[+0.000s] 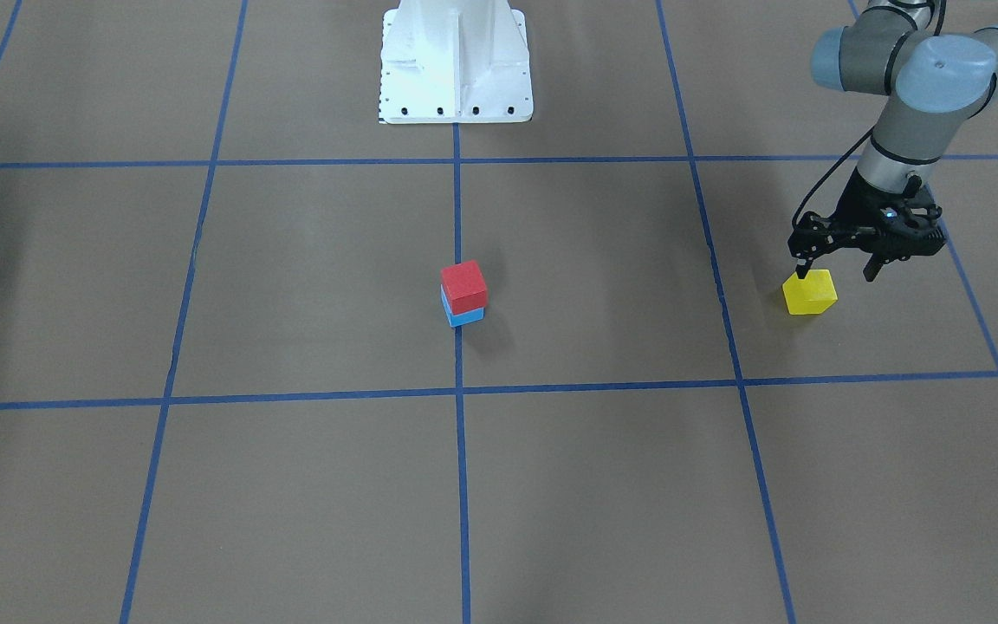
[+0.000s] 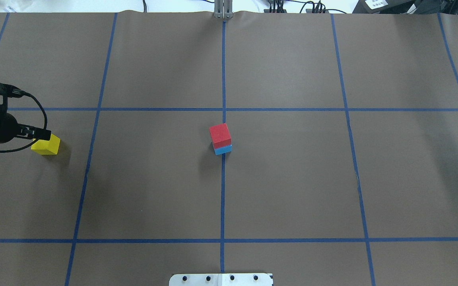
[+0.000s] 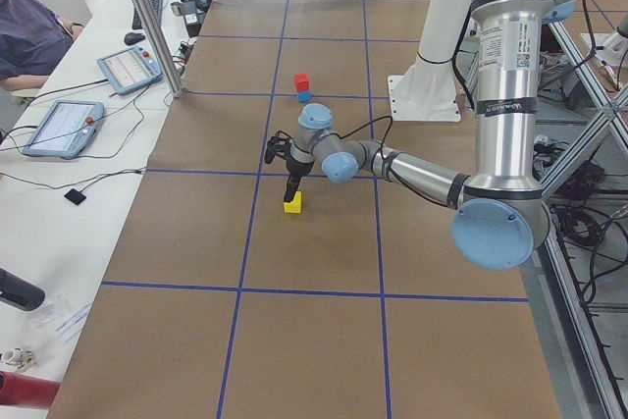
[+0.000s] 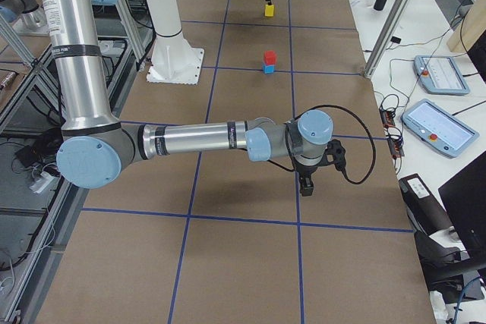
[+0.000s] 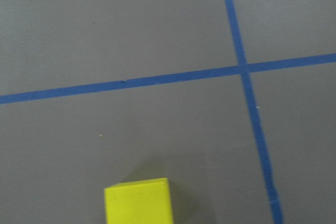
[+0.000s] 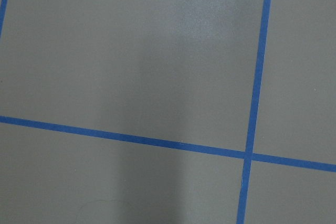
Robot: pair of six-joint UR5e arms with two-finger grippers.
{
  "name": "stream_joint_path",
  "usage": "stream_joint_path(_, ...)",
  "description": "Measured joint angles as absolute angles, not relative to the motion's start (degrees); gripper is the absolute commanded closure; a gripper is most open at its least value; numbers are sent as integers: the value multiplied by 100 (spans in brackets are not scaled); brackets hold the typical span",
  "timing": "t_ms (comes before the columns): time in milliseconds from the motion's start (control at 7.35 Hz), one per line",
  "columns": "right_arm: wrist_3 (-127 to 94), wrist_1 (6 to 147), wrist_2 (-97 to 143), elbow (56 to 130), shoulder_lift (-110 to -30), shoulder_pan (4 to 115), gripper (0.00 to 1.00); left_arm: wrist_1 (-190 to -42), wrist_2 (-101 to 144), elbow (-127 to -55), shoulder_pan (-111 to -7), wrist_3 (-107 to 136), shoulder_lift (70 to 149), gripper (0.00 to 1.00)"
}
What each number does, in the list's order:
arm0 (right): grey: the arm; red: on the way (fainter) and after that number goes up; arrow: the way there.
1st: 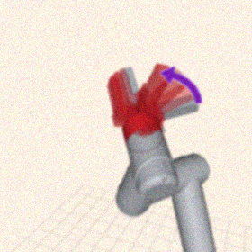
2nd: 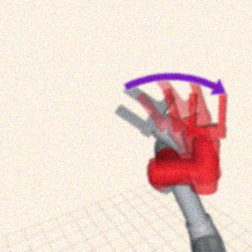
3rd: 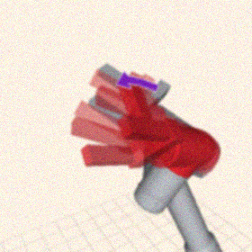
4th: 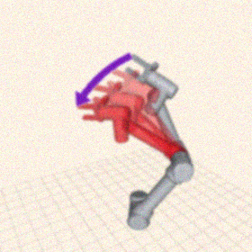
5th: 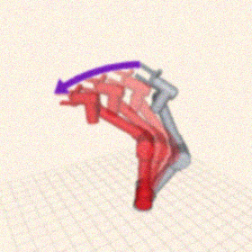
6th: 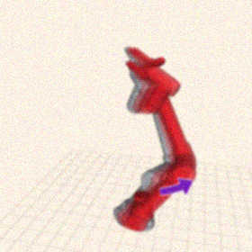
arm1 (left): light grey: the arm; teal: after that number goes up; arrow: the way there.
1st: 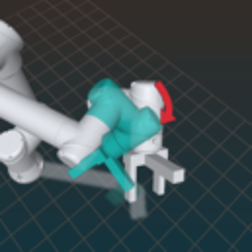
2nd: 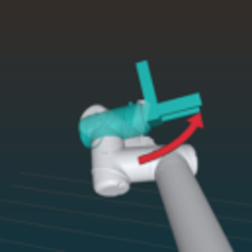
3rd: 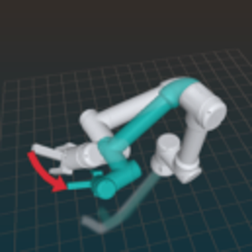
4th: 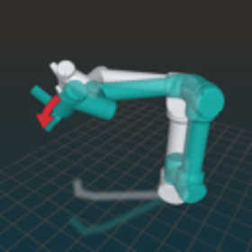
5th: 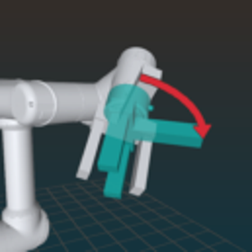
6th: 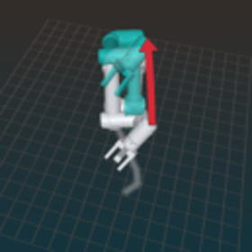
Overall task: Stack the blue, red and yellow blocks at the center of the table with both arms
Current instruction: 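Move the left gripper back over the yellow cube, then lower the left gripper onto the yellow cube and grasp it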
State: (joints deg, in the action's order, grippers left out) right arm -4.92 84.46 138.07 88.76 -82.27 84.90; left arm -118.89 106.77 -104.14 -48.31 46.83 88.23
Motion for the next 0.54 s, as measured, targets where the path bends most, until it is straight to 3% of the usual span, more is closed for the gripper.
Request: stream_joint_path(544, -493, 8446, 13798, 8866, -8232, 8490, 1, -11915, 10670, -9963, -4827, 4699, 9090, 0)
